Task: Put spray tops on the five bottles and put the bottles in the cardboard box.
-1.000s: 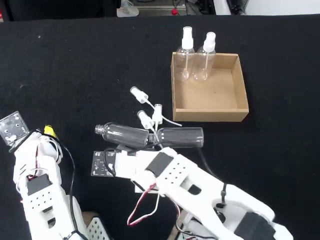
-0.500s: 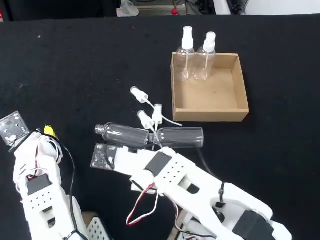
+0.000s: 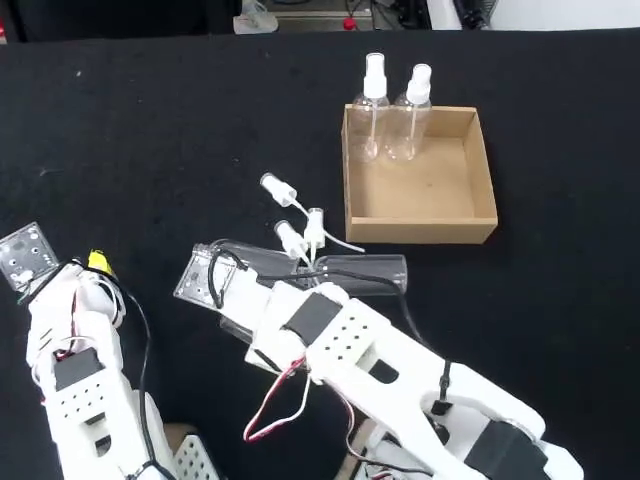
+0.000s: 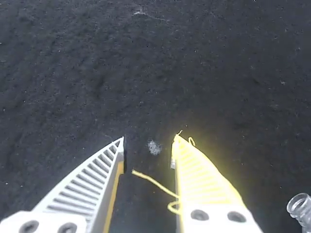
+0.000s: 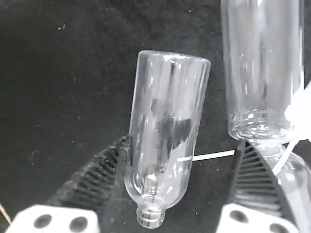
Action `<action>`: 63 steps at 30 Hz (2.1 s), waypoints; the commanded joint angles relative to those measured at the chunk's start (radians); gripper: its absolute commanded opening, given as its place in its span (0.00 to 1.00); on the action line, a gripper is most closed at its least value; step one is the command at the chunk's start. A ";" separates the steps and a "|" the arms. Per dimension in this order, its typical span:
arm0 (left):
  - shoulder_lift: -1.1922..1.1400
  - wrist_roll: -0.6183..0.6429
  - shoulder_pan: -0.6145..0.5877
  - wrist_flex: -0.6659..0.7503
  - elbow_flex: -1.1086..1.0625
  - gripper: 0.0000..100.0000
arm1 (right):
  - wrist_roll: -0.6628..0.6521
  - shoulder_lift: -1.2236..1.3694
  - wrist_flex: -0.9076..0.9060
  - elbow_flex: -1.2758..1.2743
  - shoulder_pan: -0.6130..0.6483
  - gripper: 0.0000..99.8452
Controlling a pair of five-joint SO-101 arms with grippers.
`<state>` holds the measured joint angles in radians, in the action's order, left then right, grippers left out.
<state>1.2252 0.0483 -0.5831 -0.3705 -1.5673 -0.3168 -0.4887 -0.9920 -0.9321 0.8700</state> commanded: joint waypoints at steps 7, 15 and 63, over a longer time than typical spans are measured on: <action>0.012 0.009 -0.004 0.026 0.027 0.16 | 0.009 0.010 -0.008 0.021 0.017 0.29; 0.012 0.009 -0.004 0.025 0.027 0.16 | 0.035 0.010 0.043 -0.048 0.018 0.28; 0.012 0.009 -0.002 0.025 0.027 0.16 | -0.582 -0.154 -0.756 0.513 -1.022 0.01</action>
<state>1.2252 0.0483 -0.5831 -0.3705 -1.5673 -0.7004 -0.6099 -1.7177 -0.4795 0.0506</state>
